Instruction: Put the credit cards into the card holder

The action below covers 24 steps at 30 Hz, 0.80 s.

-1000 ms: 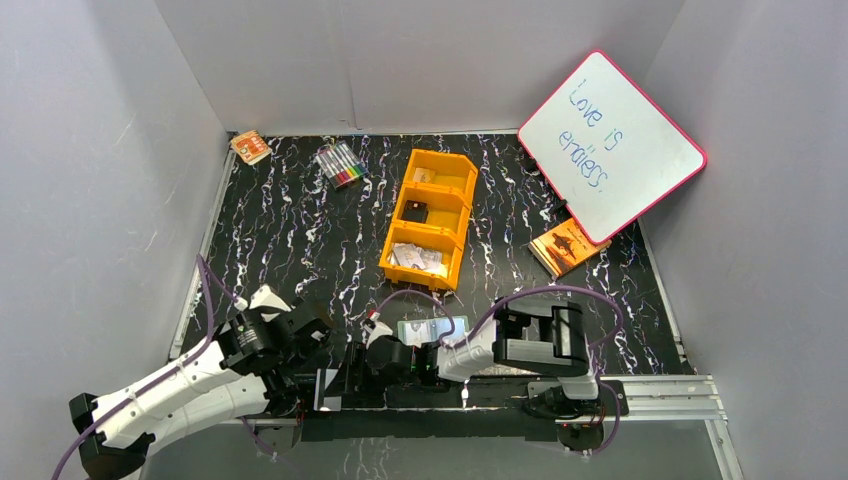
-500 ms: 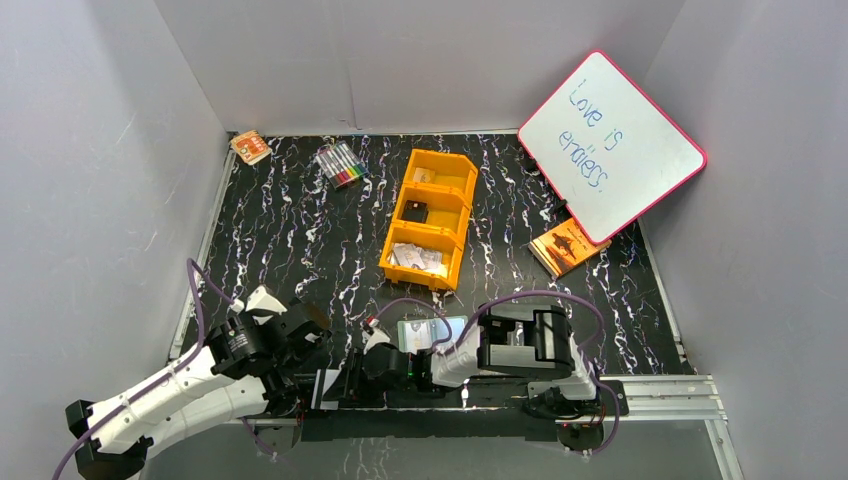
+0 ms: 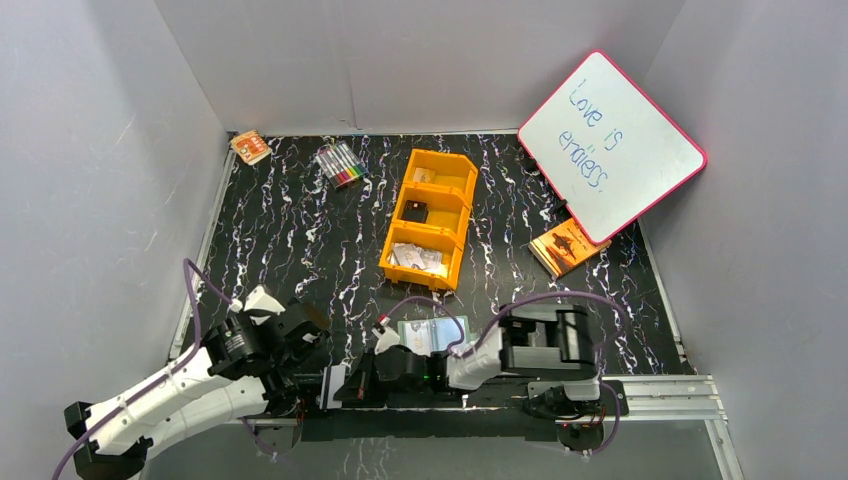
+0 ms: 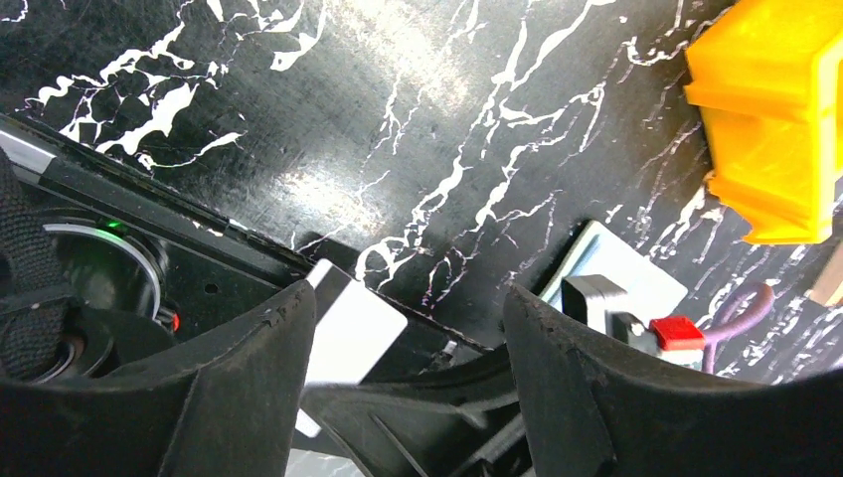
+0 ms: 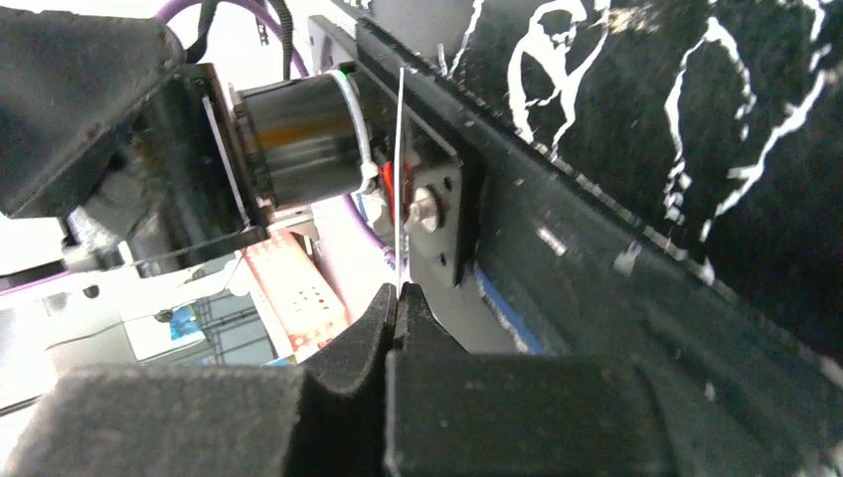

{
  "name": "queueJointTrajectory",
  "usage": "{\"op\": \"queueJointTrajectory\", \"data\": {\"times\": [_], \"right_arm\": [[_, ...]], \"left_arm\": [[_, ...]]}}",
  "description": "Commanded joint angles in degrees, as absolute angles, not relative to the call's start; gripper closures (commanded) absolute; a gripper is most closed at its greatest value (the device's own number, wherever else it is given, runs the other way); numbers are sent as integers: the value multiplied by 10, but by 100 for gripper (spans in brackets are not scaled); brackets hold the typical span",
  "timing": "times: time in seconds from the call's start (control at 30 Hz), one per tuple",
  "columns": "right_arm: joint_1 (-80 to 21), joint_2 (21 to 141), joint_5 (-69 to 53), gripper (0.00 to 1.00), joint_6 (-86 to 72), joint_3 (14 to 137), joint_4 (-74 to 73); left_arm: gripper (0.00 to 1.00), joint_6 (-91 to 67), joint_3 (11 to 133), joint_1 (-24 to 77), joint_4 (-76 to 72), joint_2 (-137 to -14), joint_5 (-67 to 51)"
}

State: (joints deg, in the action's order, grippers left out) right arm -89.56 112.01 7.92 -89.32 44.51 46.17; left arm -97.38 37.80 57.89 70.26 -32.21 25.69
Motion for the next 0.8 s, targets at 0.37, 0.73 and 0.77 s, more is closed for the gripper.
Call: {"op": "queueJointTrajectory", "data": {"times": [0.37, 0.73, 0.77], "right_arm": [[-876, 593, 370, 100, -514, 458, -142], [-874, 452, 671, 100, -180, 614, -428], [-874, 441, 687, 100, -111, 594, -376]], "left_arm": [[15, -779, 702, 582, 646, -479, 417], [13, -628, 728, 375, 338, -712, 9], [13, -638, 715, 371, 310, -711, -7]]}}
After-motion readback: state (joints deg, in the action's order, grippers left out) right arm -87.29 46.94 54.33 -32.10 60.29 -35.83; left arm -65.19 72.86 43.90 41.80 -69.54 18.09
